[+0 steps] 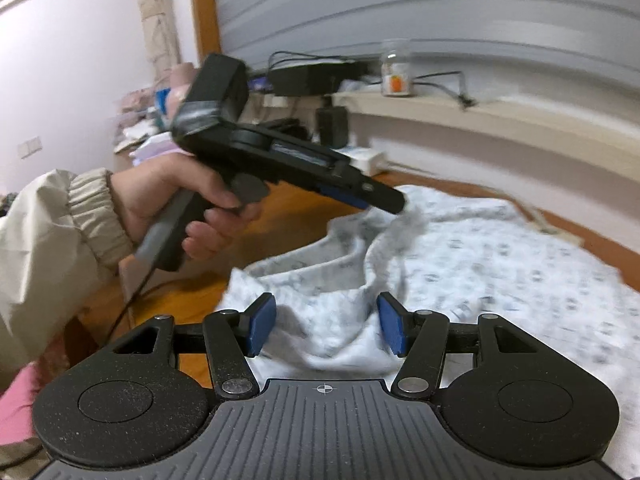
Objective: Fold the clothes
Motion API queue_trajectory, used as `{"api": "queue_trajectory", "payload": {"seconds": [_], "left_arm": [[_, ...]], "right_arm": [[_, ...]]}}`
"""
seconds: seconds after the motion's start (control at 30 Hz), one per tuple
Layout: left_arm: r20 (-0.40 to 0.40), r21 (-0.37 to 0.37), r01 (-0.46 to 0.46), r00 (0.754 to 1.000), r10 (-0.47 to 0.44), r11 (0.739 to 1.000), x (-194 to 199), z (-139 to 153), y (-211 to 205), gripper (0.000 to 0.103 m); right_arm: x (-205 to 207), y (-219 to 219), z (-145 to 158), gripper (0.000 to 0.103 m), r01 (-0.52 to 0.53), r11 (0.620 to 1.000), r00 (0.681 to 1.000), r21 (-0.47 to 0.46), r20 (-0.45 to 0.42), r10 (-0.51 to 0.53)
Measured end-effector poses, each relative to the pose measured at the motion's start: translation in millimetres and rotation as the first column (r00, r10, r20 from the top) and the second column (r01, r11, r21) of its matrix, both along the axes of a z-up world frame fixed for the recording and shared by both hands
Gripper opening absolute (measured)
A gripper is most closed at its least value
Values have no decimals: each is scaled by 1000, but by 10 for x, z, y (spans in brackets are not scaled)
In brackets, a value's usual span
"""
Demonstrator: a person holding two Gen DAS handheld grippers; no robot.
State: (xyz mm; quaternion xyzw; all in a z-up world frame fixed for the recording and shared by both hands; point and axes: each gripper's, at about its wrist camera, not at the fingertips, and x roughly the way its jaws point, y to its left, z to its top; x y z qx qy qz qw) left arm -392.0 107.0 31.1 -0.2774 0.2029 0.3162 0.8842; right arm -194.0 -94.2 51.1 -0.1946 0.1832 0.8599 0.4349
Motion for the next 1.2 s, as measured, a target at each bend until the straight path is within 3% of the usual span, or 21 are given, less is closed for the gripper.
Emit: {"api": "queue_trajectory", "payload": {"seconds": [0.03,0.1,0.17,0.3,0.4,0.67,0.77,0.83,0.87,0.93,1.07,1.2], "left_arm": [[-5,-2,-19,1000,19,1000,-23,-19,18,52],[9,-27,-56,998,56,998,-107,-58,78,40],[27,-33,-105,994,106,994,-214,-66,112,40],[91,-43,-113,989,117,993,-367,-26,116,40],[112,-30,-69,991,72,997,-355,21,62,72],[18,13,26,999,-27,1000,99,24,1,72],[-16,21,46,999,-45,999,207,12,-10,56],[-6,22,57,998,-57,998,187,41,-16,16],[-1,23,63,998,-63,998,178,56,-18,6],[42,55,58,997,-61,997,107,153,-37,5],[253,135,6,967,-40,991,-167,532,-47,5],[180,154,-100,981,72,983,-92,563,115,5]], "right_arm": [[-31,4,8,56,-38,999,999,-6,-27,37],[-74,-10,26,56,-113,993,991,-13,-78,112],[-94,-45,43,56,-148,989,984,-5,-98,147],[-10,-102,73,56,-117,993,988,28,-102,120],[146,-175,117,58,-52,996,994,73,-89,58],[799,-160,107,62,174,977,985,126,-15,-174],[1021,-96,28,62,245,965,970,92,-18,-244],[1126,-55,-29,62,275,959,961,63,-19,-274],[1142,-44,-55,62,278,959,960,53,-14,-278],[1139,-20,-113,62,278,960,960,34,10,-278],[1069,-43,-181,62,294,955,952,41,79,-296],[1095,-100,-143,62,335,939,938,77,71,-340]]}}
